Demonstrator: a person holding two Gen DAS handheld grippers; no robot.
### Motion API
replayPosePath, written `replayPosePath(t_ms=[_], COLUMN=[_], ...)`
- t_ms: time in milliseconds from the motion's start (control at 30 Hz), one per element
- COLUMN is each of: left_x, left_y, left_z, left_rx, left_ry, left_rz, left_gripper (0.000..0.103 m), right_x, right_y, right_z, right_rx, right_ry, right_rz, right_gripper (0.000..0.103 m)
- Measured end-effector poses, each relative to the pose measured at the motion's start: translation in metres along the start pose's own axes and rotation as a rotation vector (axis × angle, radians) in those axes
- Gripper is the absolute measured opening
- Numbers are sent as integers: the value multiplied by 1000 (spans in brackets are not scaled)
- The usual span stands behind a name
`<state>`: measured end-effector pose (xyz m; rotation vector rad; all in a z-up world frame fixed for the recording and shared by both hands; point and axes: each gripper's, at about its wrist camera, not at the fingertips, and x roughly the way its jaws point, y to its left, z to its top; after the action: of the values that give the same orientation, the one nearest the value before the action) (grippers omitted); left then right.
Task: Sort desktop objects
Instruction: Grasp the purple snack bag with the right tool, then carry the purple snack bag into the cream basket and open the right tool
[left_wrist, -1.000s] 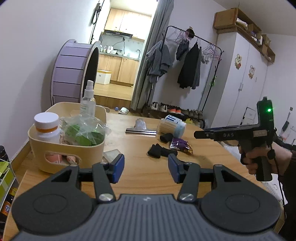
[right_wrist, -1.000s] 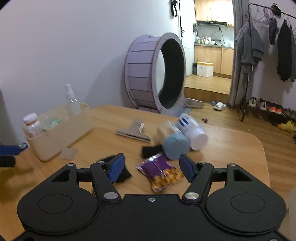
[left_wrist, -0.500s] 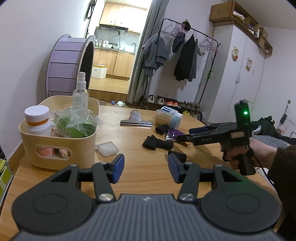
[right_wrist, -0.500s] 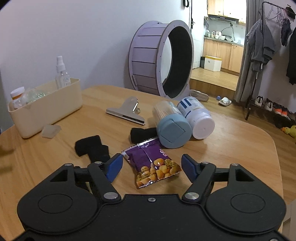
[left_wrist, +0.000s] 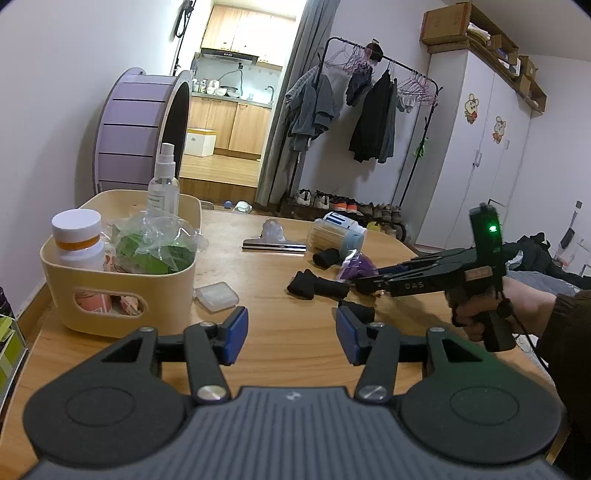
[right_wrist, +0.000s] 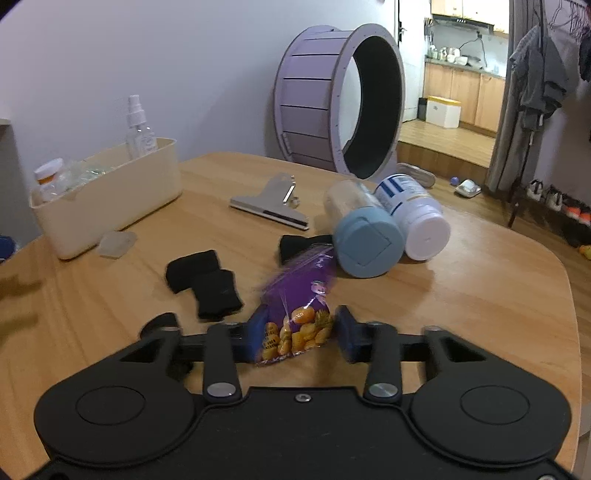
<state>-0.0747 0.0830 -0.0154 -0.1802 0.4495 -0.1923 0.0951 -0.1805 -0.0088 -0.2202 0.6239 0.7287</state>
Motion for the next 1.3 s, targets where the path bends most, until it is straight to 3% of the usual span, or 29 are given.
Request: replayPosePath(t_ms=[367, 633, 900, 1167, 1300], left_x=[-6, -23, -53, -69, -71], left_y=[4, 18, 49, 62, 62], left_z=[2, 4, 2, 3, 5], left_rx=[-1, -23, -102, -140, -135], left_ry=[-24, -59, -111, -144, -143], left_rz=[11, 37, 93, 87, 82], left_gripper=[52, 52, 52, 52, 52], right_x=[-35, -51, -22, 15, 25], right_y=[2, 55, 133, 181, 188], right_z=[11, 41, 81, 93, 92], right_rx=[67, 30, -81, -202, -232], right_ry=[-96, -191, -198, -150, -144], right_rz=[46, 199, 353, 375, 353], right_gripper=[37, 37, 37, 38, 53])
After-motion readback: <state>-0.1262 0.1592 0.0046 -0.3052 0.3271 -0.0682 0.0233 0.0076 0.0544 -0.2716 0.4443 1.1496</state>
